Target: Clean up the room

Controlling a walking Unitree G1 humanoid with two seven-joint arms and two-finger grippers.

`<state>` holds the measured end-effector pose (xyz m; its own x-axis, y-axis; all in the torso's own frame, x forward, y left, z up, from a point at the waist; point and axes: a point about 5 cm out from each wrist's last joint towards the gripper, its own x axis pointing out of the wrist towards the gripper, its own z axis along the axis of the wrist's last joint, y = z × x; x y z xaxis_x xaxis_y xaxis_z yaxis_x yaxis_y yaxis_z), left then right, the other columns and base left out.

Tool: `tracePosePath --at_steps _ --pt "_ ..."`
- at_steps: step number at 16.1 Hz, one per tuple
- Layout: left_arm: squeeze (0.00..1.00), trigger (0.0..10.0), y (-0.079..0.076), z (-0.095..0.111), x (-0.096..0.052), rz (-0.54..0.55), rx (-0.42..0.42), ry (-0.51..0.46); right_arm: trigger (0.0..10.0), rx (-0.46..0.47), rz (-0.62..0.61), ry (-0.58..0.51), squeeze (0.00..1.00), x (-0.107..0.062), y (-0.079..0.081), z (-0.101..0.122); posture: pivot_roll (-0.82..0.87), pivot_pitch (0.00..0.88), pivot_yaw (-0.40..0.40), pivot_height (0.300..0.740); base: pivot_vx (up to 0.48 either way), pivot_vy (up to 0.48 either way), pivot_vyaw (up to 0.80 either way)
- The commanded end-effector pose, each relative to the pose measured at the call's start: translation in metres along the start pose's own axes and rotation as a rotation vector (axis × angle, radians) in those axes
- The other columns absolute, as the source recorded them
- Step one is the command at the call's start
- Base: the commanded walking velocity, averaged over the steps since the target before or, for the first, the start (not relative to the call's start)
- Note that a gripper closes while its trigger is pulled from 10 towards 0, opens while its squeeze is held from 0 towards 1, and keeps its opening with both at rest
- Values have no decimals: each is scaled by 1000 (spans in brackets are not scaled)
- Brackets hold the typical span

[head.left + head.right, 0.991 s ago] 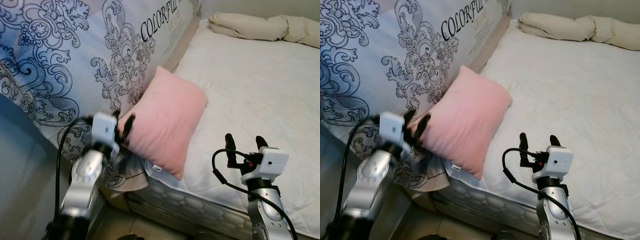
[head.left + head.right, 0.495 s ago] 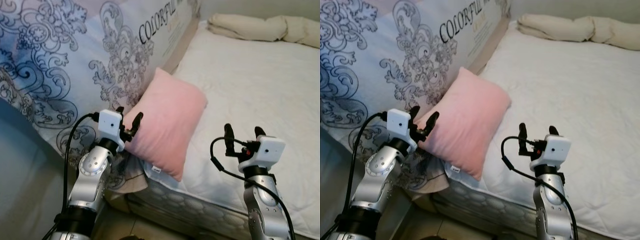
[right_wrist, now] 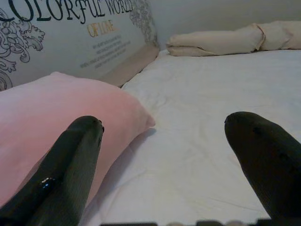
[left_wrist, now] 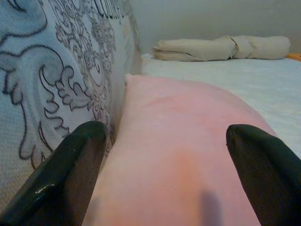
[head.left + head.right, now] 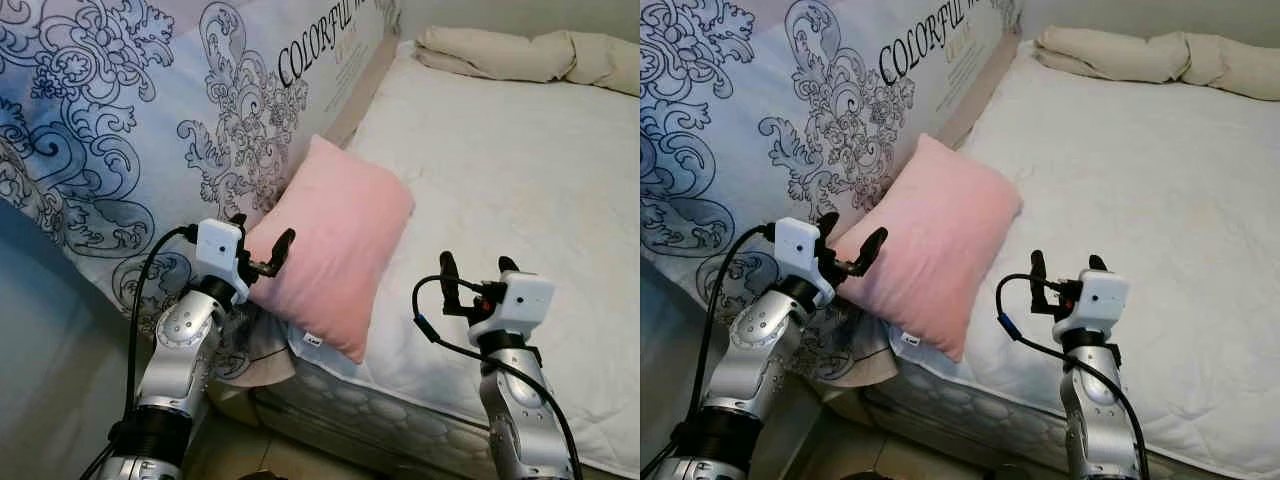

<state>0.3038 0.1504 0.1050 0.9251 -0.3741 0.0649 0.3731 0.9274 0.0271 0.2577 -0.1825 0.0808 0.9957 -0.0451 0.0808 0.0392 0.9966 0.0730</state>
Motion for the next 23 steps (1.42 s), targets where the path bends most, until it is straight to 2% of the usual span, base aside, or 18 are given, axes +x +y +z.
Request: tracePosePath --at_steps 1,3,4,8,12,13,17,23 --pt "1000 10000 0 0 2 -11 -8 1 10000 -3 -2 -2 173 1 -1 0 -76 0 32 736 0 0 0" --pt "1000 10000 -3 3 5 -36 -33 -13 10000 -4 0 1 169 2 0 -1 -75 0 32 736 0 0 0" --pt "0 10000 -2 4 7 -40 -38 -15 10000 5 1 10 169 3 1 -2 -74 0 34 736 0 0 0" --pt "0 10000 5 6 9 -27 -6 -6 10000 26 -18 37 169 3 2 -7 -76 0 40 736 0 0 -775" --pt "0 10000 4 8 13 -13 0 -16 10000 11 -7 26 173 5 3 -5 -79 0 37 736 0 0 -775" --pt "0 10000 3 9 15 9 -23 -27 10000 -6 9 17 165 5 4 -4 -80 0 32 736 0 0 0" --pt "0 10000 1 9 15 -6 22 -36 10000 -2 11 27 165 8 5 -5 -77 0 27 736 0 0 0" --pt "0 10000 -9 14 15 -104 -1 -72 10000 -8 10 40 169 16 3 -6 -73 0 29 736 0 -480 0"
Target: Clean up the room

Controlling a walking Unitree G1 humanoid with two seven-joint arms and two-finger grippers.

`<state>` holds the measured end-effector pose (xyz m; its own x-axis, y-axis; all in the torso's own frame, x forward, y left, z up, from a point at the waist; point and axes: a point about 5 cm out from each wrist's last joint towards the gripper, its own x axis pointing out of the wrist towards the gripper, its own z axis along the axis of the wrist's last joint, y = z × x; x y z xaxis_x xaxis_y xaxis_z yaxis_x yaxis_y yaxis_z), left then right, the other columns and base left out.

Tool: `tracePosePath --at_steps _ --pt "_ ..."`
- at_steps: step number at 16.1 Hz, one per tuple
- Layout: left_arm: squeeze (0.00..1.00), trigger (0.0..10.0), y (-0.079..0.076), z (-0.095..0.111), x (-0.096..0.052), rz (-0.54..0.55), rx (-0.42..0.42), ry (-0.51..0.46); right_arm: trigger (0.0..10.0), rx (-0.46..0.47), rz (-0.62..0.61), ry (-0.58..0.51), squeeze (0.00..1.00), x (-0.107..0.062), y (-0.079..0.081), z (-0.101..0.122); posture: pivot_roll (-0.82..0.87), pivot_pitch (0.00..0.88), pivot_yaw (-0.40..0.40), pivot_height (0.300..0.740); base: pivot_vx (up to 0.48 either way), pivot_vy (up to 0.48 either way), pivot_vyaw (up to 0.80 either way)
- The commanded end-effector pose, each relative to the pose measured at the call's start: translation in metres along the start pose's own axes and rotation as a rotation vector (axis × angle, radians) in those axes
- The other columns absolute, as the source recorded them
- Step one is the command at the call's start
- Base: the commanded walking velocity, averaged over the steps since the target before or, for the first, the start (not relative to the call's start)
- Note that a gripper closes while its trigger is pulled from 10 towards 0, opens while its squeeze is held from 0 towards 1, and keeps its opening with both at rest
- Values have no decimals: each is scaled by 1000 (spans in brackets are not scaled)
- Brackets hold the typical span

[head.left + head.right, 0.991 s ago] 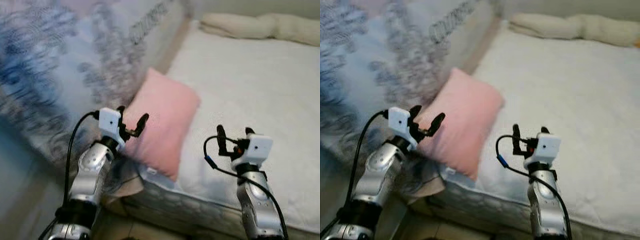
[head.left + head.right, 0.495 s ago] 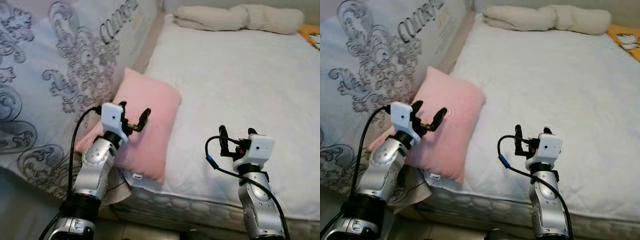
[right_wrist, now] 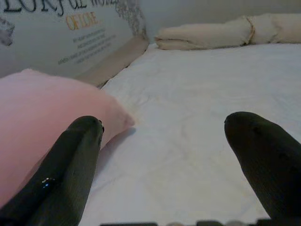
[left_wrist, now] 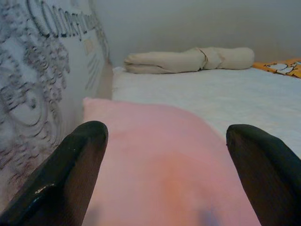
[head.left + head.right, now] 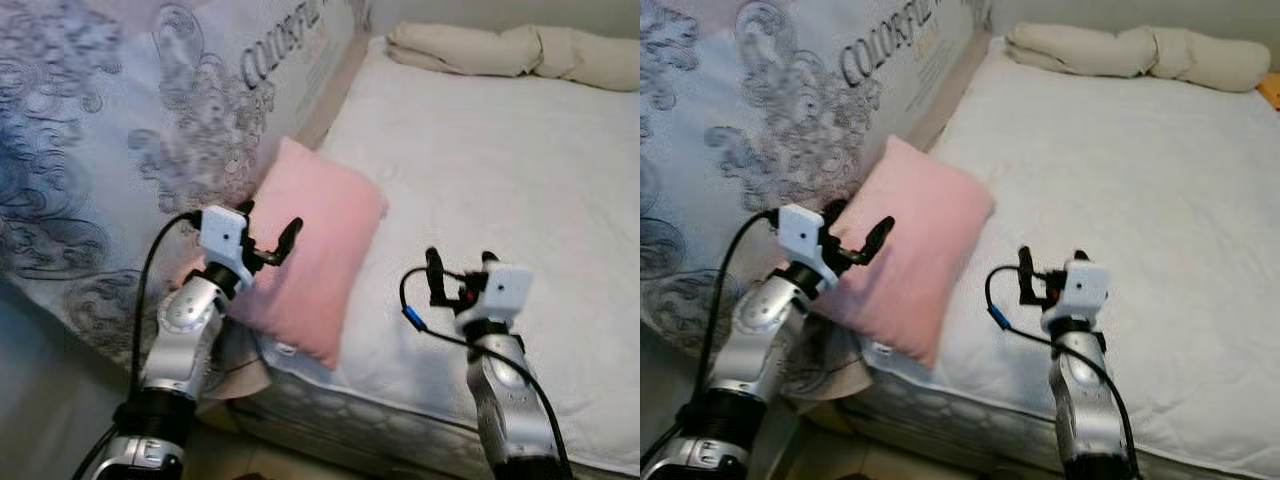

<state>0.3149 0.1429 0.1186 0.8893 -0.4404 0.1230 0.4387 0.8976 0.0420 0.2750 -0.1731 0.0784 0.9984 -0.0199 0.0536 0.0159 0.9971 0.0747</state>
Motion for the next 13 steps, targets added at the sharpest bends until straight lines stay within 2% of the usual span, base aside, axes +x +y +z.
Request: tracePosePath --at_steps 1,5,13 --pt "0 10000 -7 1 2 -32 -10 -12 10000 -10 -15 13 169 -1 -7 -2 -73 0 29 736 0 -480 0" --pt "0 10000 -8 2 3 -43 -19 -17 10000 -13 -13 18 176 -1 -7 -3 -74 0 28 736 0 -480 -759" --pt "0 10000 -12 1 3 -42 -24 -19 10000 -24 -2 13 173 0 -6 -4 -76 0 27 736 0 -480 0"
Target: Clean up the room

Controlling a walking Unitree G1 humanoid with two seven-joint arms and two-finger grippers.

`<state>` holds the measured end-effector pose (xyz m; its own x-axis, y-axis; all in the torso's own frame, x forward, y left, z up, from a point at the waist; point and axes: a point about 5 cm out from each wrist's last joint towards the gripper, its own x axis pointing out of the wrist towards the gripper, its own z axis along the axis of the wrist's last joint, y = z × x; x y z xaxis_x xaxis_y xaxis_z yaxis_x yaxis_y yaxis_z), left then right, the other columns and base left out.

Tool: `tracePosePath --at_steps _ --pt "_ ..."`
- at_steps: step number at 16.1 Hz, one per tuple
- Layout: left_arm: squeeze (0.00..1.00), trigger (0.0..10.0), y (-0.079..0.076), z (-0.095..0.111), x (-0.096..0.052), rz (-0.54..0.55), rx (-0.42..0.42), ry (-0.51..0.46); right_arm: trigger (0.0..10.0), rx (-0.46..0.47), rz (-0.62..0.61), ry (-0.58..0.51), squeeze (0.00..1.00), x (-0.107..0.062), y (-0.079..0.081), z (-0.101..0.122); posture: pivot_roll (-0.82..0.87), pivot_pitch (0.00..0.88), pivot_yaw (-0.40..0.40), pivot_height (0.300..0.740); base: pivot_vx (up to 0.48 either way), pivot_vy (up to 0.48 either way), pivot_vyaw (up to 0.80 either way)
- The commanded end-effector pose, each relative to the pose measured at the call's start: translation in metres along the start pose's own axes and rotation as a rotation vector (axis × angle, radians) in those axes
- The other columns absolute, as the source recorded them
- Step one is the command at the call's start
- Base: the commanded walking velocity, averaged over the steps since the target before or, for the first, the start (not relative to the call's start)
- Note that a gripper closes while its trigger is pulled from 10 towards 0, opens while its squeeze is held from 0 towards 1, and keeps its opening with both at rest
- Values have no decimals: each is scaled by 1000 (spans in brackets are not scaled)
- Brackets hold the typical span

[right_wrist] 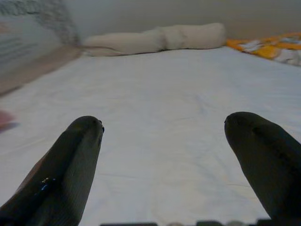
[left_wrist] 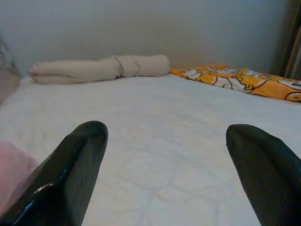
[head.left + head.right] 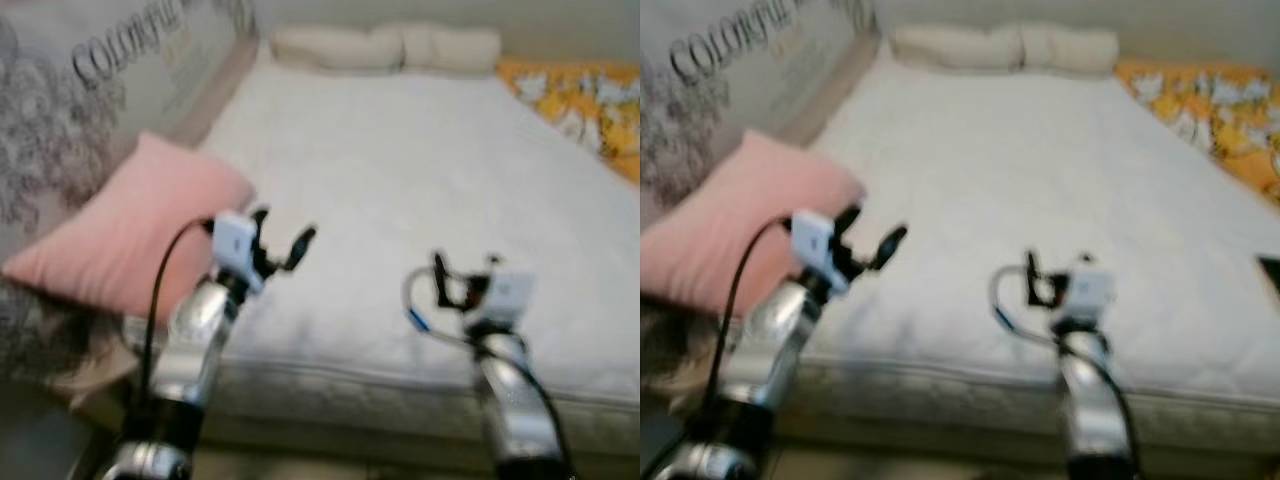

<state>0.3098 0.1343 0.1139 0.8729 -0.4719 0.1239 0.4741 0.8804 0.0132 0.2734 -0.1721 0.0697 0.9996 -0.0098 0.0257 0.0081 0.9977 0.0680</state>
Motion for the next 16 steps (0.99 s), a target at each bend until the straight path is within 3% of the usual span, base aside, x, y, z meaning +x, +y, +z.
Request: tracePosePath --at_steps 1,6,11,16 --pt "0 10000 -3 3 4 -1 7 -13 10000 -9 -12 -13 173 2 -6 4 -76 0 26 736 0 -480 0" --pt "0 10000 8 -8 6 127 41 57 10000 22 -10 -69 173 -3 -6 9 -78 0 24 736 0 -480 0" --pt "0 10000 21 -23 -1 312 59 133 10000 26 1 -87 176 -10 -6 8 -82 0 29 736 0 -480 0" --pt "0 10000 17 -28 -1 328 60 145 10000 21 7 -83 173 -8 -5 8 -76 0 25 736 0 -480 0"
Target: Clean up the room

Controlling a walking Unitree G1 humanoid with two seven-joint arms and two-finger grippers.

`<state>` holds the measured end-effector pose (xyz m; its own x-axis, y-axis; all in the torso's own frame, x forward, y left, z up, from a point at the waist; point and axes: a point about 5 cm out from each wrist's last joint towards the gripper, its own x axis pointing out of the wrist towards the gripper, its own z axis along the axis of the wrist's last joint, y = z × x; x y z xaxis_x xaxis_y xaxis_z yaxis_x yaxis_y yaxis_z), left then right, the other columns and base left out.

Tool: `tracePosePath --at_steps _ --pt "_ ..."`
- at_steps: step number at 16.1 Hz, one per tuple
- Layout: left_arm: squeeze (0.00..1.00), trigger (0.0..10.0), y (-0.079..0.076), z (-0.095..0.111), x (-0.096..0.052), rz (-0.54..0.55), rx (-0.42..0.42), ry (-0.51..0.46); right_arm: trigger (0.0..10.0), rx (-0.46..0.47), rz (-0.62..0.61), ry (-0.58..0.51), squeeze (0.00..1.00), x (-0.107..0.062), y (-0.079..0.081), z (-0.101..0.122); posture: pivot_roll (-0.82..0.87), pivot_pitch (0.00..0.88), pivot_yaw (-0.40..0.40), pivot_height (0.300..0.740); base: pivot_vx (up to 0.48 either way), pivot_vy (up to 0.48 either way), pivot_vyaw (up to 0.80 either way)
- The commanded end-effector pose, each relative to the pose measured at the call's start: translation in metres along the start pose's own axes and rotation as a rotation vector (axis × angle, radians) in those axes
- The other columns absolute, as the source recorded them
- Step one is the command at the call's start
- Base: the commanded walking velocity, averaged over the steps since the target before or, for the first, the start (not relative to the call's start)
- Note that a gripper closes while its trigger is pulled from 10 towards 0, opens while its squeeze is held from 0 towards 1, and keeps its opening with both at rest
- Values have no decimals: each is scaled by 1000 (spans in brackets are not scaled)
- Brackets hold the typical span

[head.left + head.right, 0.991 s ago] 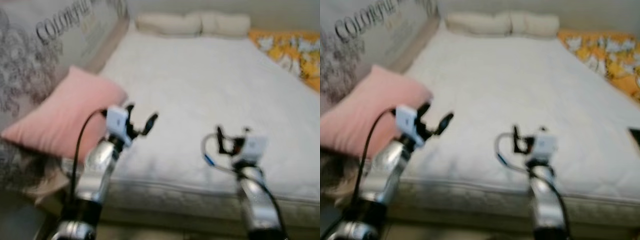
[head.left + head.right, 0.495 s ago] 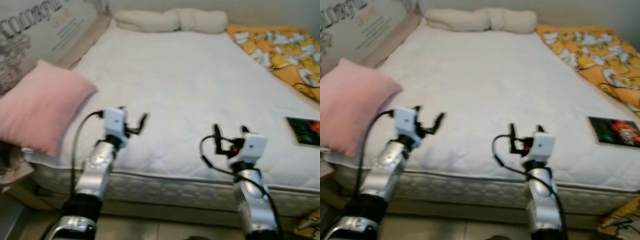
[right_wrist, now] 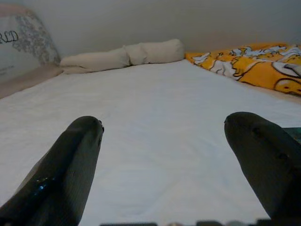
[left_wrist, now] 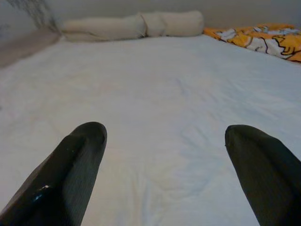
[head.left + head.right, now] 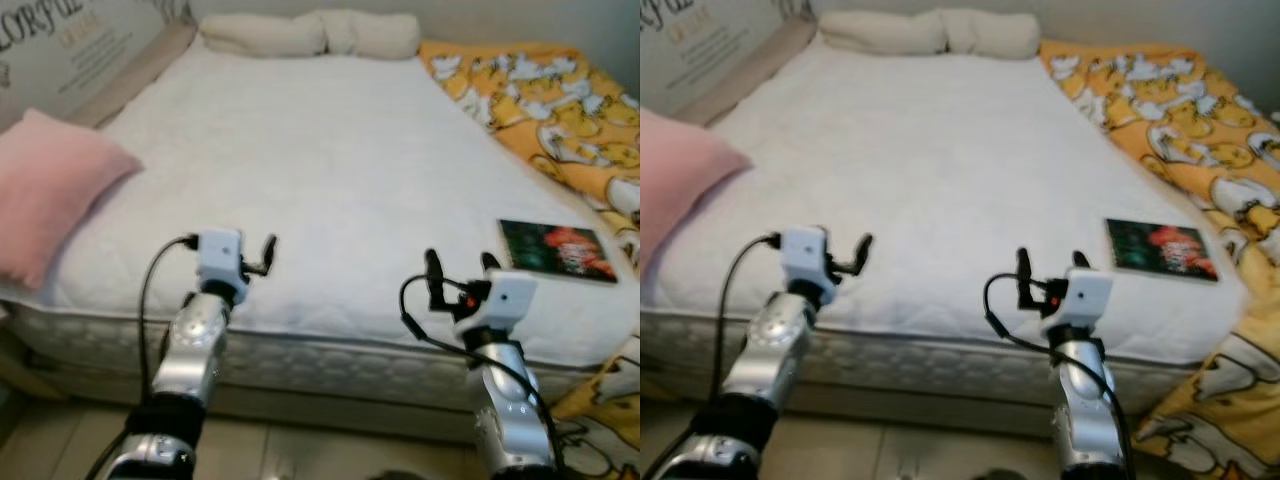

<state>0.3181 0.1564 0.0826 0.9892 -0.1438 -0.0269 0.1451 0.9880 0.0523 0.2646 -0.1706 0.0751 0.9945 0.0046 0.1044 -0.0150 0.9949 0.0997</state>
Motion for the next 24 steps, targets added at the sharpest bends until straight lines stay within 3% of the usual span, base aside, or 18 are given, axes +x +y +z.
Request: tracePosePath --at_steps 1,4,14,16,18,21,24 --pt "0 10000 -7 5 4 -9 5 -18 10000 -14 -13 -6 176 1 -7 2 -76 0 24 736 0 -480 0" --pt "0 10000 -4 7 9 46 11 -9 10000 -17 -8 -8 176 4 -5 3 -76 0 23 736 0 -477 0" --pt "0 10000 -3 8 16 63 12 5 10000 -12 -23 -10 173 -3 -8 2 -91 0 28 736 0 -472 0" --pt "0 10000 -6 7 16 64 52 13 10000 -15 -22 -5 173 -2 -9 2 -91 0 27 736 0 -411 0" --pt "0 10000 -6 2 15 64 40 44 10000 -17 -21 -6 165 -1 -9 2 -88 0 26 736 0 0 0" --pt "0 10000 -12 8 12 -3 -21 -13 10000 -7 -20 -4 161 -1 -9 2 -82 0 22 736 109 0 0" --pt "0 10000 -18 14 12 -35 5 -47 10000 -12 -14 2 161 1 -8 1 -78 0 18 736 467 0 0"
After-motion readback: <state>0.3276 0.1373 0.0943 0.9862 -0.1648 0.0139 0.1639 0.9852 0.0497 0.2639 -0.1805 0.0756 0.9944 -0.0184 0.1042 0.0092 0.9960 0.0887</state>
